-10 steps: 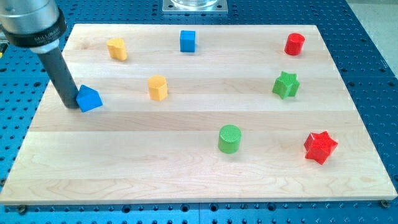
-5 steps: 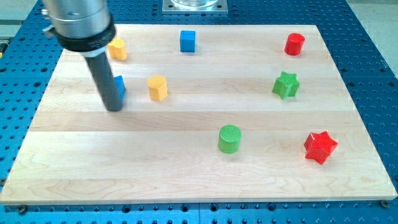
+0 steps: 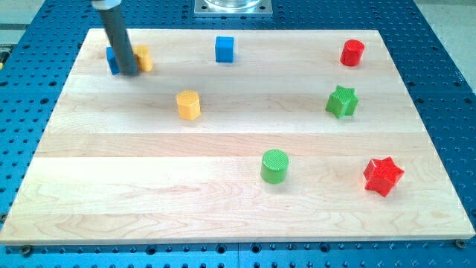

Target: Move the triangle towards the top left corner

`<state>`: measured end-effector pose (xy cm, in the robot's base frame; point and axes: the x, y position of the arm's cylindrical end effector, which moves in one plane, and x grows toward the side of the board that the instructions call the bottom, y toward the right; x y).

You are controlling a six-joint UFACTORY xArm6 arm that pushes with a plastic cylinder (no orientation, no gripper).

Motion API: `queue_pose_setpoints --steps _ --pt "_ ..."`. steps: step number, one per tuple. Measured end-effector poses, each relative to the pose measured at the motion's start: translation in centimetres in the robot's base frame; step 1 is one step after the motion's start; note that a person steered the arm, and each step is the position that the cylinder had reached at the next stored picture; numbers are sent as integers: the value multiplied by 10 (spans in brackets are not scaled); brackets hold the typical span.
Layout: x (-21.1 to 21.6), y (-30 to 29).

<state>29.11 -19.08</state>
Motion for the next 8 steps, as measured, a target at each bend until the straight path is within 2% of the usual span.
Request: queue_pose_setpoints --steps 1,2,3,4,5,6,8 --pt "-9 3" --pt "-43 17" --pt "2 16" --pt "44 -10" --pt "29 -43" --pt "6 -42" --pt "-13 -25"
